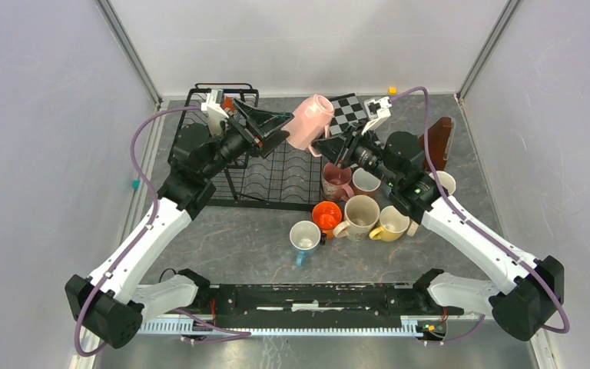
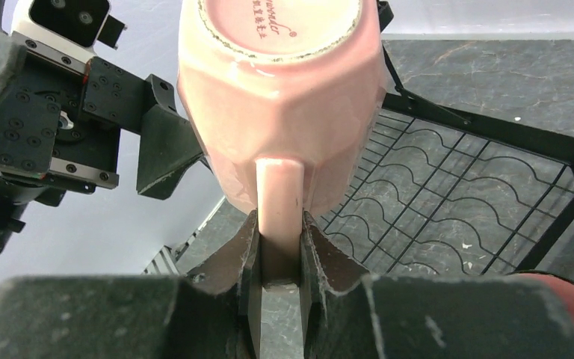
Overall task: Unload the cups from the dish rack
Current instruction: Place the cup at the center of the board.
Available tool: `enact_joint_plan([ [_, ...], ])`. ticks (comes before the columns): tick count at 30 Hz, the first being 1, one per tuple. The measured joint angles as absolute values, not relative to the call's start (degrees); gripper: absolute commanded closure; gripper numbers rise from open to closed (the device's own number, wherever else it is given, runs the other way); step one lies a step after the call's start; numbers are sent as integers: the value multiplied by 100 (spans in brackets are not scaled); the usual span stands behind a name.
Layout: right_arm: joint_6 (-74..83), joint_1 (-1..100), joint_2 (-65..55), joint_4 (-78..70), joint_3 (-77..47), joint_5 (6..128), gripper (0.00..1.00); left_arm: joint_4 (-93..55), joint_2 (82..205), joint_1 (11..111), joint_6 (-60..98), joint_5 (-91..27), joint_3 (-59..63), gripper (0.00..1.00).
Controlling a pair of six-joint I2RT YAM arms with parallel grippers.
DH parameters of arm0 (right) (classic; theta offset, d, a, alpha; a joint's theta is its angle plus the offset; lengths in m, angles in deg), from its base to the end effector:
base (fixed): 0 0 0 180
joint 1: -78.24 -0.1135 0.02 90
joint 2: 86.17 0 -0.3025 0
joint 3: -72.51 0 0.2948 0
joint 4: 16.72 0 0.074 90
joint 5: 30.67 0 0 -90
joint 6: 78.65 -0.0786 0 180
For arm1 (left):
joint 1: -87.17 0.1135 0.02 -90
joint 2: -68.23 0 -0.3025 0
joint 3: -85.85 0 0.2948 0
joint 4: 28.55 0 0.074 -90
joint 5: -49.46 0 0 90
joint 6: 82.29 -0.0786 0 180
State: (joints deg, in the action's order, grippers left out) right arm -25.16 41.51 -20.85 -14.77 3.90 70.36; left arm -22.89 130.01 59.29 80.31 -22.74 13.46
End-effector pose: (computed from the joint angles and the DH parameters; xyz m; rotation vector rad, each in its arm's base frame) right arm 0.2628 0.2149 0.4088 -0.1672 1.6592 1.1419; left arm 0.2672 -0.1685 0.4472 -0.3785 1.6835 -1.5961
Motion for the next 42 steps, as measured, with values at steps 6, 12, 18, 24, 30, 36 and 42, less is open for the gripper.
enact_joint_plan([
  [6,-2787,4166,-2087,-1681,539,7080,100,-2602,13001,5881,8293,-2156,1473,7],
  [12,-2828,4201,-2176,-1735,539,7064,100,-2064,12734,5881,8286,-2429,1438,7],
  [18,-2822,4205,-2325,-1738,539,6997,100,-1387,12566,5881,8275,-2849,1274,7],
  [24,-2964,4205,-2332,-1869,539,7180,100,-1837,12835,5881,8319,-2556,1248,12],
  [30,-3222,4205,-2332,-2236,543,7410,100,-2523,13160,5879,8605,-2209,1263,26],
  [36,-3703,4205,-2288,-3003,795,7617,100,-3330,13163,5866,8890,-2080,1287,45],
  [42,-4109,4227,-2190,-3661,902,7742,100,-3800,13189,5754,9147,-2073,1346,56],
])
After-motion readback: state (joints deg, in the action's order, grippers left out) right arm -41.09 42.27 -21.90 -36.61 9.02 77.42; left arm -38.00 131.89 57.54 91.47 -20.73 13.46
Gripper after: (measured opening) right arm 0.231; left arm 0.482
